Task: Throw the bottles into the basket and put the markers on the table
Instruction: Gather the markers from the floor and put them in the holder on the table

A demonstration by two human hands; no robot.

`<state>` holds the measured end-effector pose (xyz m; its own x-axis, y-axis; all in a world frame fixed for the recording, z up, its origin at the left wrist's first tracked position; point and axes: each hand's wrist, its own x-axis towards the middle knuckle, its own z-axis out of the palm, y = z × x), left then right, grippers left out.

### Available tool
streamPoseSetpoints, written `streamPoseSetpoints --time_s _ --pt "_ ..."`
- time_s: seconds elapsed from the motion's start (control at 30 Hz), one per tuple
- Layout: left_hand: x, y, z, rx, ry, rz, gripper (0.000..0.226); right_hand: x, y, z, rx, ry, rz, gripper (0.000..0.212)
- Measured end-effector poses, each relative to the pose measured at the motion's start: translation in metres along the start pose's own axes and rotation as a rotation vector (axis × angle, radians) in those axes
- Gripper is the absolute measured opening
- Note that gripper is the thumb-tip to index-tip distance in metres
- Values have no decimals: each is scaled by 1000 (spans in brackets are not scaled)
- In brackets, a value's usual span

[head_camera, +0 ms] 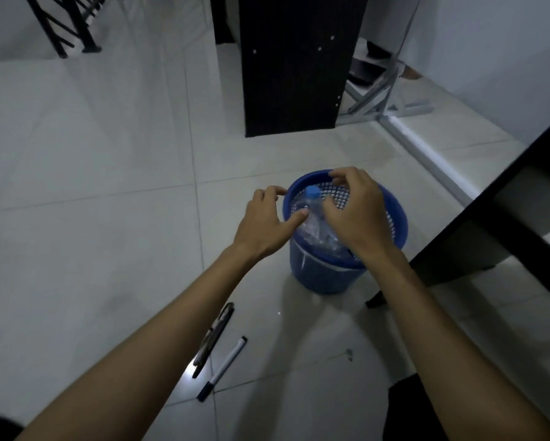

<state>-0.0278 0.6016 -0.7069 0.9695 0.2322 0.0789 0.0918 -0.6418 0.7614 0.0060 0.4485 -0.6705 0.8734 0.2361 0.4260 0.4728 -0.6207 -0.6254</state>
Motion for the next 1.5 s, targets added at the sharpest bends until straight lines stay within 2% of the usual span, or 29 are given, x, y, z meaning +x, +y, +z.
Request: streamPoseSetpoints --time_s 0.13,0.23,0.33,0.43,0.5,0.6,0.67,0.73,0.9,1.1,1.2,1.3,1.4,1.5 --pt "-24 -47 -33 43 0 -42 49 -18 -41 40 6 -143 -281 31" --pt "-41 -89 -54 80 -9 -113 45 -40 -57 81 -12 -326 -438 32" --pt "-59 -134 -68 114 -26 -201 44 -67 -54 123 -54 -590 -467 36" --pt "-82 -176 -70 180 -83 -313 43 -101 -36 160 -202 -866 -497 41" --pt "-99 -199 -65 228 -131 -384 45 -120 -23 183 -343 -1061 -516 51" --pt "-124 -222 -49 263 -177 -451 47 -141 -4 213 -522 -1286 -485 88" --pt "-137 -229 -39 248 -168 -457 47 -151 7 229 -571 -1305 -517 103" --pt "-147 -233 -32 225 -137 -441 47 -157 10 238 -595 -1264 -573 106" --pt "-154 -235 -32 155 -15 -452 41 -165 12 239 -542 -1101 -614 72" --pt "-154 -238 -29 95 37 -493 34 -181 21 239 -573 -940 -644 53" --pt "-158 -238 -26 61 61 -517 32 -183 24 237 -533 -897 -712 26" --pt "-158 -238 -29 53 91 -517 31 -192 39 237 -518 -905 -757 15" --pt "-151 -235 -37 15 160 -538 31 -193 47 234 -496 -997 -678 13" --pt "-151 -225 -48 -115 320 -584 29 -184 39 231 -294 -1030 -464 12"
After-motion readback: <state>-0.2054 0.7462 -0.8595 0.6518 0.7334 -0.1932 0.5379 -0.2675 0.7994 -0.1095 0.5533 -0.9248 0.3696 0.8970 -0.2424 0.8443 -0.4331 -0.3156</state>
